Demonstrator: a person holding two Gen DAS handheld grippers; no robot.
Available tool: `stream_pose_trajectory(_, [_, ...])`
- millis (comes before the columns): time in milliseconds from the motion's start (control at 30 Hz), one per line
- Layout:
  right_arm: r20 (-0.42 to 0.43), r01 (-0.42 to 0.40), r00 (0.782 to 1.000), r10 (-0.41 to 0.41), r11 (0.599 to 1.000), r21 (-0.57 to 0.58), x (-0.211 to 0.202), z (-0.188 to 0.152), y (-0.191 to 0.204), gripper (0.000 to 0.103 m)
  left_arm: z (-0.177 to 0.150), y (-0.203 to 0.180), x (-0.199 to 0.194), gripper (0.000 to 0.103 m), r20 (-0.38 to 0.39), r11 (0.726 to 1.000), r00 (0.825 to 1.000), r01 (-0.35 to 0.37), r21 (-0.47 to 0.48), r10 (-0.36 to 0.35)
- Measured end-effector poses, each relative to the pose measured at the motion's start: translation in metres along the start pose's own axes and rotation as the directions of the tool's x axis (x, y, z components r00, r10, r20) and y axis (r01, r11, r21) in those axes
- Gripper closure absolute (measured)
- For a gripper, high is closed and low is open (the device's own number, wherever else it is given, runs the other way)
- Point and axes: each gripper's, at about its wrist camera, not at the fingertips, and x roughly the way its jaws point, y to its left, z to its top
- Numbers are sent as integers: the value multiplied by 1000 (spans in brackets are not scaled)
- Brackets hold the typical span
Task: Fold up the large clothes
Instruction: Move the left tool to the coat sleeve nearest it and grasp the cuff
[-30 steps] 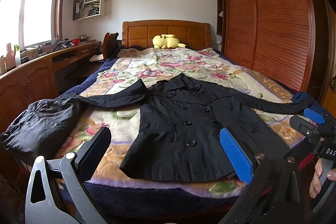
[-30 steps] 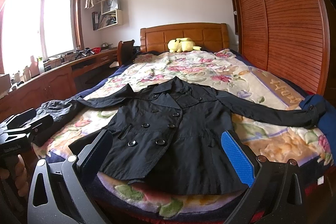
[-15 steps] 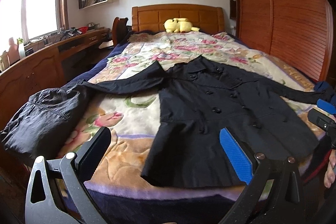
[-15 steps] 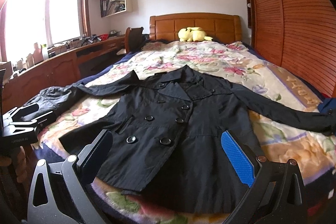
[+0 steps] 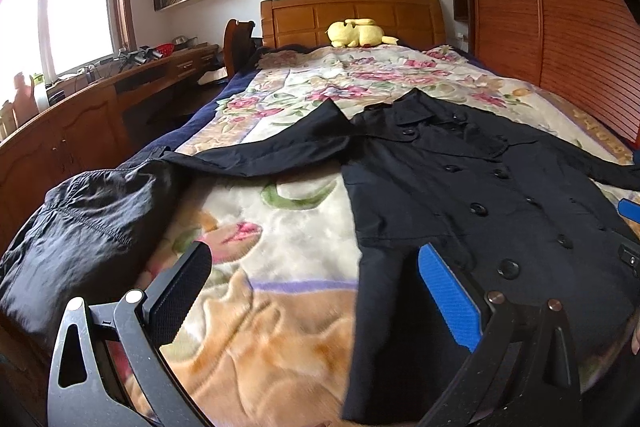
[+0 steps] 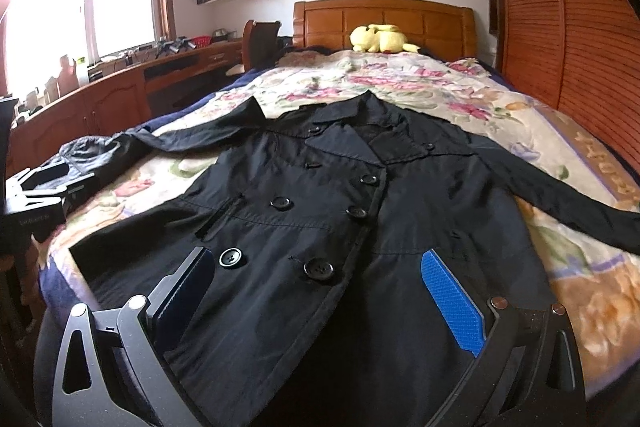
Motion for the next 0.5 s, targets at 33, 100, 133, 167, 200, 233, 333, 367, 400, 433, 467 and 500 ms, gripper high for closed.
stream_pose_trajectory(33, [-3, -3, 1000, 3, 1000, -3, 3, 1, 0, 0, 2, 3, 5, 0, -3, 1000, 1000, 5, 0, -5])
stream_pose_trajectory(100, [-6, -9, 1000, 9, 1000, -8, 10, 3, 0, 0, 5, 9, 14, 0, -9, 1000, 1000, 16, 1, -16])
stream_pose_trajectory(133, [-8, -12, 1000, 12, 1000, -9, 14, 4, 1, 0, 8, 11, 18, 0, -12, 1000, 1000, 24, 3, -24])
stream_pose_trajectory(167, [-9, -17, 1000, 17, 1000, -9, 16, 5, 1, 0, 10, 14, 22, 0, -15, 999, 999, 32, 3, -32])
stream_pose_trajectory(200, [-13, -23, 1000, 23, 1000, -8, 18, 6, 1, 0, 13, 18, 28, 0, -19, 999, 999, 41, 5, -41])
stream_pose_trajectory(233, [-15, -30, 999, 30, 1000, -8, 20, 7, 2, 0, 15, 21, 31, 0, -20, 999, 999, 45, 7, -45])
stream_pose_trajectory(333, [-30, -55, 998, 55, 998, -19, 24, 11, 4, 0, 26, 33, 47, 0, -25, 999, 999, 47, 12, -46])
stream_pose_trajectory(367, [-27, -55, 998, 55, 998, -26, 26, 12, 5, 0, 29, 36, 52, 0, -28, 999, 999, 47, 12, -47])
stream_pose_trajectory(400, [-27, -53, 998, 52, 998, -34, 25, 13, 6, 0, 33, 41, 60, 0, -33, 999, 998, 47, 11, -47])
stream_pose_trajectory(433, [-28, -53, 998, 52, 998, -38, 26, 14, 5, 0, 37, 47, 67, 0, -41, 999, 998, 51, 4, -50])
stream_pose_trajectory(467, [-29, -55, 998, 54, 998, -41, 27, 16, 5, 0, 39, 51, 73, 0, -50, 999, 997, 53, -2, -53])
stream_pose_trajectory(500, [-30, -60, 998, 59, 997, -42, 28, 18, 4, 0, 43, 58, 83, 0, -65, 998, 996, 55, -9, -55])
